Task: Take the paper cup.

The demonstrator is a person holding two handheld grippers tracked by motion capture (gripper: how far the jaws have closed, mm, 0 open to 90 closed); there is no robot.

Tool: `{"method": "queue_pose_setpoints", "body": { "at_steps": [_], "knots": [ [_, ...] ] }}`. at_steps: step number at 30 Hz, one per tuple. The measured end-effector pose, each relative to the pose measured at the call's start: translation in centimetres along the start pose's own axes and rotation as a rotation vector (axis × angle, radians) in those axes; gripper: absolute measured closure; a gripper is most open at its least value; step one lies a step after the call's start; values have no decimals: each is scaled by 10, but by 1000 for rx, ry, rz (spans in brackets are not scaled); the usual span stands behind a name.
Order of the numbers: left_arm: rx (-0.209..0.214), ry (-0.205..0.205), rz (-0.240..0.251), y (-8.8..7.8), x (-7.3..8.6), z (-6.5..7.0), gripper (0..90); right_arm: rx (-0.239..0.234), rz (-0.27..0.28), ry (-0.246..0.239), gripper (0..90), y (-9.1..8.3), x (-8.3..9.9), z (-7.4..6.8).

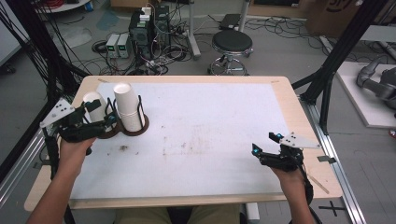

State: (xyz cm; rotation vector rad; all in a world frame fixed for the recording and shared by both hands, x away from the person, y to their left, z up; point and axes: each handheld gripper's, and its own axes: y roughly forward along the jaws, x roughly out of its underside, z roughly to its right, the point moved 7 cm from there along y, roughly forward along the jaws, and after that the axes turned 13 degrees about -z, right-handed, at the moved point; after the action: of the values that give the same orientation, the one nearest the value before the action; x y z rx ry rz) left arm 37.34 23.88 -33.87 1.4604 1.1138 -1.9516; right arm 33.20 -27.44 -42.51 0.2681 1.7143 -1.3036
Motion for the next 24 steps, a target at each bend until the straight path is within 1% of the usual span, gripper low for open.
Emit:
{"method": "queue_pose_setpoints", "body": {
  "at_steps": [6, 7, 9, 11, 13, 14, 17, 19, 21, 24],
  "knots": [
    [-11, 10, -26, 15, -19, -9, 167, -1, 3, -6, 204, -1, 0, -1],
    [-12, 8, -31, 19, -22, -11, 167, -1, 3, -6, 204, -1, 0, -1],
    [-23, 5, -55, 26, -27, -15, 164, -2, 0, -4, 205, 0, 0, -2],
    [-58, -4, -78, 34, -30, -21, 161, -1, -2, -8, 204, 0, 0, -2],
    [-53, -12, -91, 41, -32, -25, 162, -2, 0, -8, 204, 1, 0, -2],
    [-49, -11, -99, 45, -33, -27, 162, -4, -3, -6, 204, 0, 0, -3],
    [-65, -22, -129, 58, -31, -33, 162, -7, -3, -12, 204, 1, 0, -3],
    [-68, -26, -139, 63, -29, -34, 162, -7, -3, -13, 204, 2, 0, -3],
    [-61, -18, -149, 68, -27, -33, 164, -10, -5, -6, 205, 2, 0, -2],
    [-69, -11, -176, 76, -23, -33, 166, -12, -7, 0, 205, 2, 0, -2]
  ]
}}
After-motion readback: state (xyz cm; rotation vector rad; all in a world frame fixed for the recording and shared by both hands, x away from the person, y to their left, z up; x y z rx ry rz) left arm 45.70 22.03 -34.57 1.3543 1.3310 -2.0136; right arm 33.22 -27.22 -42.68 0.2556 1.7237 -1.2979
